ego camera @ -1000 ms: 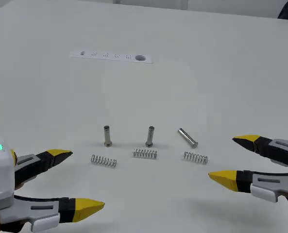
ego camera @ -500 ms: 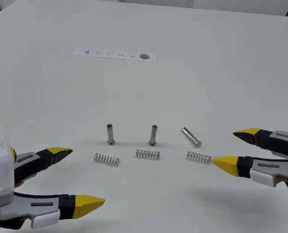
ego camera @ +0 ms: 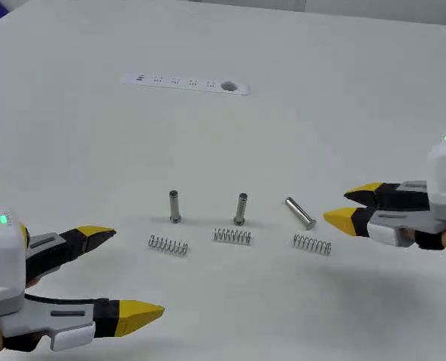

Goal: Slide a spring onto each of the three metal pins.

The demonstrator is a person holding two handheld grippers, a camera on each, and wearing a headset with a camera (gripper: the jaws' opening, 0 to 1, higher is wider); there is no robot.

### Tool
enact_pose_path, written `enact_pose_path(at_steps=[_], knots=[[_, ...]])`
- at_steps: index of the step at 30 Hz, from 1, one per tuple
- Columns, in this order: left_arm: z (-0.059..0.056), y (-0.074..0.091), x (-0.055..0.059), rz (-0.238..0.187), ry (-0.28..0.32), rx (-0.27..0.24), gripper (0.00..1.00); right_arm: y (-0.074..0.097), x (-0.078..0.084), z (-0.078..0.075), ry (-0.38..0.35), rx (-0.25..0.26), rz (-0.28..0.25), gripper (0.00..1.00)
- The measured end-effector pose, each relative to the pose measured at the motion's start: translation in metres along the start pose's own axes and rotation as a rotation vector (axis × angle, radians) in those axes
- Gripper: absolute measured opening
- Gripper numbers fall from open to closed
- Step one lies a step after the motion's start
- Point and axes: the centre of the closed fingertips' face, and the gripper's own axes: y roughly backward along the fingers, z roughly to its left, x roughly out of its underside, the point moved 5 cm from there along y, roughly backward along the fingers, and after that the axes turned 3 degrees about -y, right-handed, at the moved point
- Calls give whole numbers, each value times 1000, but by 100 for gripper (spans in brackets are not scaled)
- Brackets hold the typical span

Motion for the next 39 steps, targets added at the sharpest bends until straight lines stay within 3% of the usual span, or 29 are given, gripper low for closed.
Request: enact_pose_path(at_steps=[18, 29, 39], knots=[[-2, -1, 1, 12, -6, 11, 85, -49, -14, -5, 2, 18, 170, 20], [-3, -2, 3, 22, -2, 16, 84, -77, -6, -7, 3, 8, 270, 18], [-1, -1, 4, 25, -1, 12, 83, -89, -1, -11, -39, 11, 316, 16]])
